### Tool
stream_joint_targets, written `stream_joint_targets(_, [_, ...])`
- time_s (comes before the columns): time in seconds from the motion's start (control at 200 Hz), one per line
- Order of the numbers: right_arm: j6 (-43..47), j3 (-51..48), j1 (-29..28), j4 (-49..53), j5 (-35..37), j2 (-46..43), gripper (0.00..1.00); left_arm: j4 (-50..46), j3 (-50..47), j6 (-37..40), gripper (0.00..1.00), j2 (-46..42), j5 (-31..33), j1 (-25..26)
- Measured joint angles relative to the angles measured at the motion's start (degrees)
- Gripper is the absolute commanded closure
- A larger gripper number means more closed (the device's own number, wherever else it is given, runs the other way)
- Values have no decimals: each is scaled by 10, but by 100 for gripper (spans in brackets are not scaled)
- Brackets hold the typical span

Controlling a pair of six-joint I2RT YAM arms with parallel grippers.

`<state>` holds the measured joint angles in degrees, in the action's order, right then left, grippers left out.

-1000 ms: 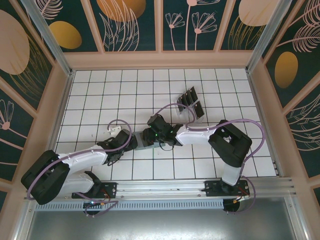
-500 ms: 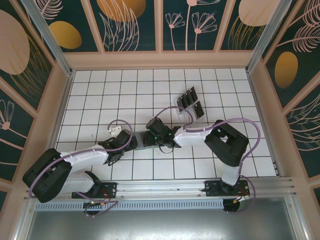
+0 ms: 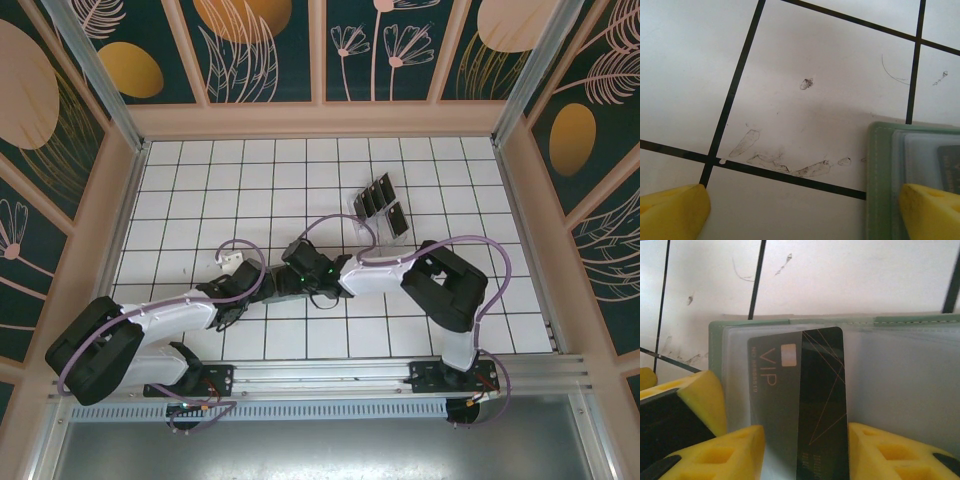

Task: Put the credit cards into the card holder
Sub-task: Insert the credit card into the card slot.

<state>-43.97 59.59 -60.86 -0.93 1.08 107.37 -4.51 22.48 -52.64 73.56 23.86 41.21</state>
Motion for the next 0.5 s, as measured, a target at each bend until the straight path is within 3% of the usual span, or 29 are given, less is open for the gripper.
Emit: stream_joint_targets(0.5, [7,1,8,44,24,-33,55,-49,-2,-17,2,-45,-11,0])
